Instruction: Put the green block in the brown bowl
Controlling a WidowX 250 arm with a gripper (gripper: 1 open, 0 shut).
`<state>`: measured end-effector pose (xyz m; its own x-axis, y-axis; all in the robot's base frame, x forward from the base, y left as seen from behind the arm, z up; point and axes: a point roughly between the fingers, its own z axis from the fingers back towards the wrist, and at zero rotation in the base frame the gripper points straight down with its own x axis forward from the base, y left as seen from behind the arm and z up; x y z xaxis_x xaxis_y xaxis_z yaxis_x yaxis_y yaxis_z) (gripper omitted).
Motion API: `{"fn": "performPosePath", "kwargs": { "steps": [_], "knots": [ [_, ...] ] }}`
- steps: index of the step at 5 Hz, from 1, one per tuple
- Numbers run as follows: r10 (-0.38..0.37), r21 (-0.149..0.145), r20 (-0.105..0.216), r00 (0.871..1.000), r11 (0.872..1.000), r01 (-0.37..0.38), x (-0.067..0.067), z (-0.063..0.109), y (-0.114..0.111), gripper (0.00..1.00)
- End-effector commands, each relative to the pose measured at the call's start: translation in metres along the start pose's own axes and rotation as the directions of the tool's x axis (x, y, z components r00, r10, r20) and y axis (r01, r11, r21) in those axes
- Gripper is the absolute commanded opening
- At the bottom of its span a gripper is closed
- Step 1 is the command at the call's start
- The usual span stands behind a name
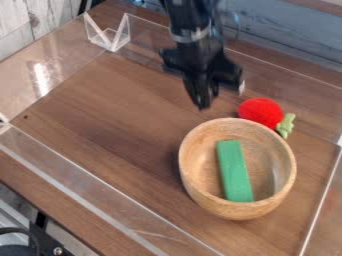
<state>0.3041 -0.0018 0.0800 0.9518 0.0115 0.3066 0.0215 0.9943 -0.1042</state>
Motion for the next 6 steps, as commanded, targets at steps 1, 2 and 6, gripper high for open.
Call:
{"fn": "performPosePath", "kwargs": {
  "steps": [1, 2, 6],
  "knots": [
    [-0.071, 0.013, 0.035, 0.997, 0.997, 0.070, 0.007, 0.003, 0.024, 0.00],
    [-0.121, 0.016, 0.021, 0.992, 0.993, 0.120, 0.004, 0.002, 0.048, 1.00],
    [-0.308, -0.020, 0.010, 0.951, 0.951, 0.308, 0.030, 0.007, -0.004, 1.00]
  ]
}}
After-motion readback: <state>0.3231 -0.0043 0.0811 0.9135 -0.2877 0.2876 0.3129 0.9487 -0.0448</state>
